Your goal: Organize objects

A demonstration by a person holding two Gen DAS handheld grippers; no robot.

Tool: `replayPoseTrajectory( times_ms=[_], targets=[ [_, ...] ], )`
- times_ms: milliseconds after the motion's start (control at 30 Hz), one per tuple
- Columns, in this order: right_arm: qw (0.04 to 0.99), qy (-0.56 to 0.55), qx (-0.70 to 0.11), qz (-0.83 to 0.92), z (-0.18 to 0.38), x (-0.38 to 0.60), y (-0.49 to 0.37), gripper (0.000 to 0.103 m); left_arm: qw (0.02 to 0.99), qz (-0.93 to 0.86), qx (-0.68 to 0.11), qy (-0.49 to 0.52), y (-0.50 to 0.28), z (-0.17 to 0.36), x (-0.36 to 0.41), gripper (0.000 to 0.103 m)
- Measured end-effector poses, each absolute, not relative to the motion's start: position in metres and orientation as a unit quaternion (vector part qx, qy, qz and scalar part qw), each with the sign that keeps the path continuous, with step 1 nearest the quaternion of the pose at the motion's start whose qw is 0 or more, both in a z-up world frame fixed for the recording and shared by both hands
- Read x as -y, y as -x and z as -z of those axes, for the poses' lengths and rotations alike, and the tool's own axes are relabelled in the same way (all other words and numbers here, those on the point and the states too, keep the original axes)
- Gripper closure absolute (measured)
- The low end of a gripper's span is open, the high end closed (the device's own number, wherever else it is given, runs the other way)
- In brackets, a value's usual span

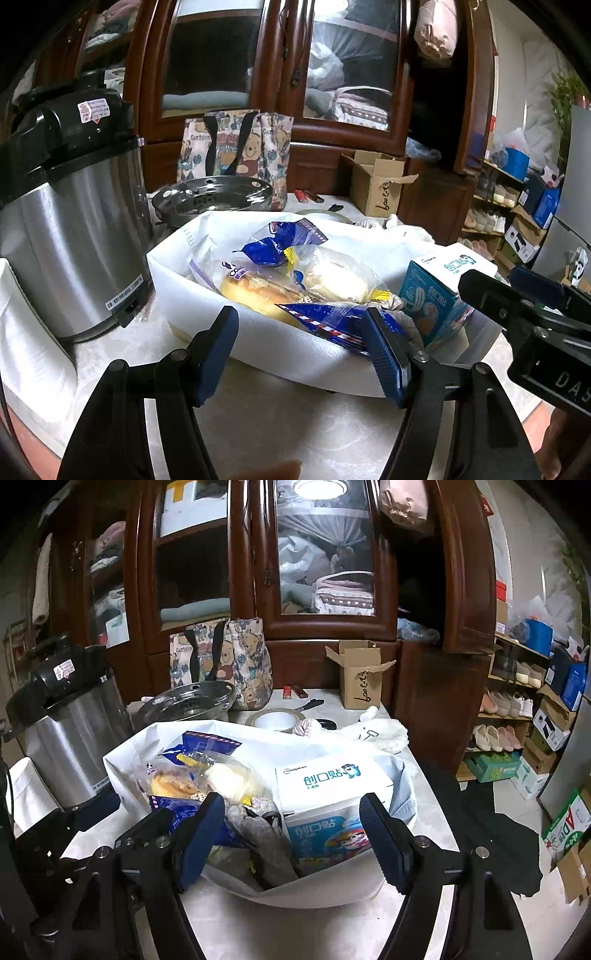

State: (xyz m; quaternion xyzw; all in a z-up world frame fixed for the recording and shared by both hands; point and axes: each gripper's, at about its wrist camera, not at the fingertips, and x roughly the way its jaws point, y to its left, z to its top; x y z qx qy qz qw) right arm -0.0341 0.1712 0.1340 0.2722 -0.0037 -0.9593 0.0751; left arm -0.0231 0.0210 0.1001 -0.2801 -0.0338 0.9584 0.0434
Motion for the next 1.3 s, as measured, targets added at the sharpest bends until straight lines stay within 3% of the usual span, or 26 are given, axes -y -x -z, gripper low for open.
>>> replayPoseTrajectory(
  times_ms=[333,633,767,933,1000,1200,1300],
  targets=[
    [0.122,-0.293,0.044,0.947,-0.119,-0.199,0.006,0.028,0.035,-0.955,0.04,0.29,0.027,-0.099,-0.017,0.035],
    [0.146,-0.398,-0.05,0.904,-0.086,-0.156,0.026,0.029,0.029,-0.954,0.045,0.294,0.03,-0.096,-0.012,0.035],
    [0.076,-0.435,-0.065,0.895,-0.066,-0.148,0.067,0.028,0.029,-0.952,0.061,0.298,0.034,-0.093,-0.003,0.034],
    [0.099,-0.451,0.017,0.887,-0.049,-0.175,0.099,0.029,0.025,-0.948,0.075,0.308,0.035,-0.094,0.002,0.034],
    [0.108,-0.452,0.041,0.884,-0.051,-0.183,0.099,0.033,0.028,-0.947,0.074,0.31,0.034,-0.093,-0.001,0.034],
    [0.146,-0.381,0.049,0.912,-0.102,-0.188,0.065,0.033,0.034,-0.948,0.064,0.309,0.031,-0.094,-0.005,0.034],
    [0.131,-0.389,0.027,0.911,-0.124,-0.178,0.071,0.023,0.036,-0.947,0.064,0.312,0.032,-0.094,-0.005,0.034]
  ],
)
